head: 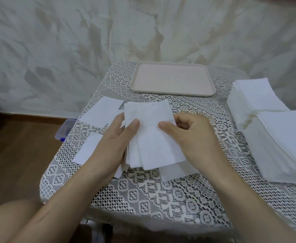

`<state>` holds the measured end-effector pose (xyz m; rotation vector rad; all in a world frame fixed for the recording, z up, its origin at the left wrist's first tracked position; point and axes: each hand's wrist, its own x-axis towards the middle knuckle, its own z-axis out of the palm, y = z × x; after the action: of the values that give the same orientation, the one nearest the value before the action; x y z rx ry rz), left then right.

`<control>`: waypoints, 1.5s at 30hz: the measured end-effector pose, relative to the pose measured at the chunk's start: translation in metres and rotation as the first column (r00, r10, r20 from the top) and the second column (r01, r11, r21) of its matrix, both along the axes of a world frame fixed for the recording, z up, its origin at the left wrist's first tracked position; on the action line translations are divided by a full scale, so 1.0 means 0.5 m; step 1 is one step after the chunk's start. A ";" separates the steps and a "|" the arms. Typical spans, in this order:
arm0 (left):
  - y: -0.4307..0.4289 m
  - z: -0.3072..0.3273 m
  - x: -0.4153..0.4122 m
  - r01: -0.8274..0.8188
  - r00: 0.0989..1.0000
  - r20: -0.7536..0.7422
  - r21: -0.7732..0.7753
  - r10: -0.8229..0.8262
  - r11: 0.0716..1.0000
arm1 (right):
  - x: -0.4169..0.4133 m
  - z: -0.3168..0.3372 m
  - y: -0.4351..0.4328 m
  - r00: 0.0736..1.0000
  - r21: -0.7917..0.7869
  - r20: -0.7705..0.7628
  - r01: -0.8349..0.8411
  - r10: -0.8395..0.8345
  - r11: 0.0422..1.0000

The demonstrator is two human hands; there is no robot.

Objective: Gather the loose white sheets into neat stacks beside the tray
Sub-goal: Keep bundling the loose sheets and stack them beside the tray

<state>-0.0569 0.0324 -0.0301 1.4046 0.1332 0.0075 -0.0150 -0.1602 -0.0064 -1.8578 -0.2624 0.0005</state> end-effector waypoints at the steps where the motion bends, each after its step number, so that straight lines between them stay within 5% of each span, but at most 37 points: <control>1: 0.000 -0.001 -0.001 -0.004 1.000 -0.007 -0.010 0.004 1.000 | -0.002 -0.001 0.003 1.000 -0.014 -0.006 0.003 -0.003 1.000; 8: -0.005 0.002 -0.002 -0.004 1.000 -0.011 0.001 0.004 1.000 | -0.004 0.003 -0.015 0.995 -0.126 0.072 0.079 -0.070 0.989; 21: -0.009 0.000 0.000 0.010 1.000 0.019 -0.006 -0.010 1.000 | -0.026 0.002 0.034 0.996 0.052 -0.073 0.051 -0.048 0.997; 33: -0.015 0.019 -0.008 -0.063 0.998 -0.030 -0.104 0.060 0.993 | -0.018 -0.005 -0.007 0.998 -0.205 -0.060 0.012 -0.025 0.979; 41: -0.020 0.032 -0.016 0.004 1.000 -0.019 -0.115 -0.006 0.993 | -0.026 0.003 -0.011 0.906 0.030 -0.335 -0.265 0.260 0.964; 45: -0.012 0.016 -0.011 0.064 0.997 -0.043 0.012 -0.063 0.998 | -0.017 -0.005 -0.006 0.933 0.037 -0.315 -0.171 0.174 0.985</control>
<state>-0.0622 0.0264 -0.0221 1.4220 0.1237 -0.0740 -0.0233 -0.1634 -0.0088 -1.7881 -0.1991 0.4166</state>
